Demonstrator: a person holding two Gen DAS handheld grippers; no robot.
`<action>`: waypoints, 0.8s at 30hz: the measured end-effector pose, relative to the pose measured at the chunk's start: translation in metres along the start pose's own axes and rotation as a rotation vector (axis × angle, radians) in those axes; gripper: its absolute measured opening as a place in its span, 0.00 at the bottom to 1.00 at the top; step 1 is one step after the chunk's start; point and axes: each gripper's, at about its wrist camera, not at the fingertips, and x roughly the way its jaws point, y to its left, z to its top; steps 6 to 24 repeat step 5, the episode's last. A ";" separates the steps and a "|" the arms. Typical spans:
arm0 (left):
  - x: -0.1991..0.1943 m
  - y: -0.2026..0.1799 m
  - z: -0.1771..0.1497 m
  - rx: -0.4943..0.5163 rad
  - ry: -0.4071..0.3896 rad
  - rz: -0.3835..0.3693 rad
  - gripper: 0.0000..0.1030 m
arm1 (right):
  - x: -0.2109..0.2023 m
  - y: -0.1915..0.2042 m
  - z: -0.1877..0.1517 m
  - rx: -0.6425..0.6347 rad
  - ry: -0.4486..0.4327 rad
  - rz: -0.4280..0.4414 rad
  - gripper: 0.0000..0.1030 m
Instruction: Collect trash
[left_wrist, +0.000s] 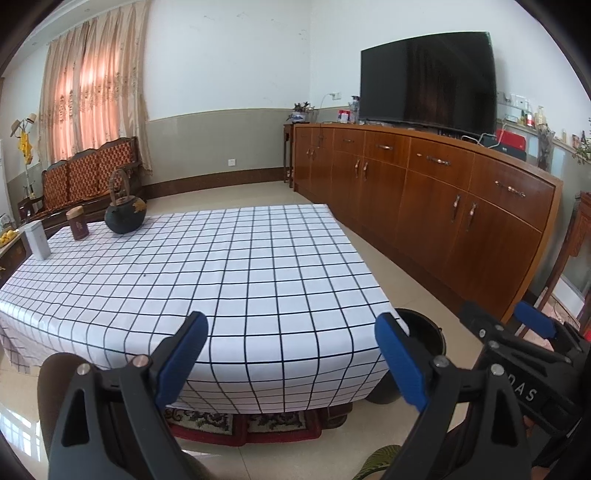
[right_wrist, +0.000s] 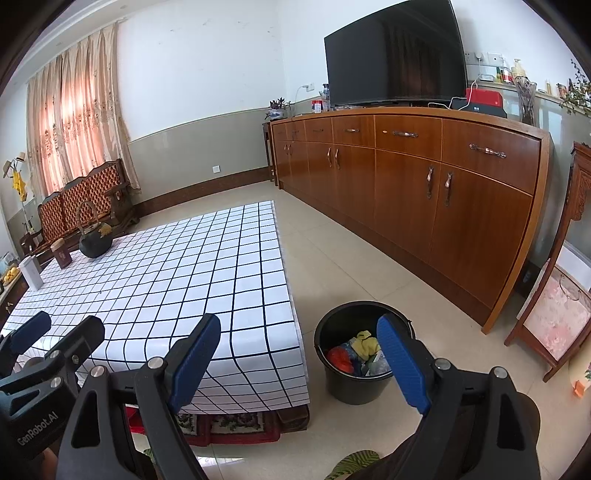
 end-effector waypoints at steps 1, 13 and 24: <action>-0.001 0.000 0.000 0.000 -0.005 -0.007 0.90 | 0.000 0.000 -0.001 0.000 0.000 0.000 0.86; -0.002 -0.004 0.001 0.012 -0.020 -0.015 0.90 | 0.001 -0.001 -0.002 -0.001 0.004 -0.009 0.86; -0.002 -0.004 0.001 0.012 -0.020 -0.015 0.90 | 0.001 -0.001 -0.002 -0.001 0.004 -0.009 0.86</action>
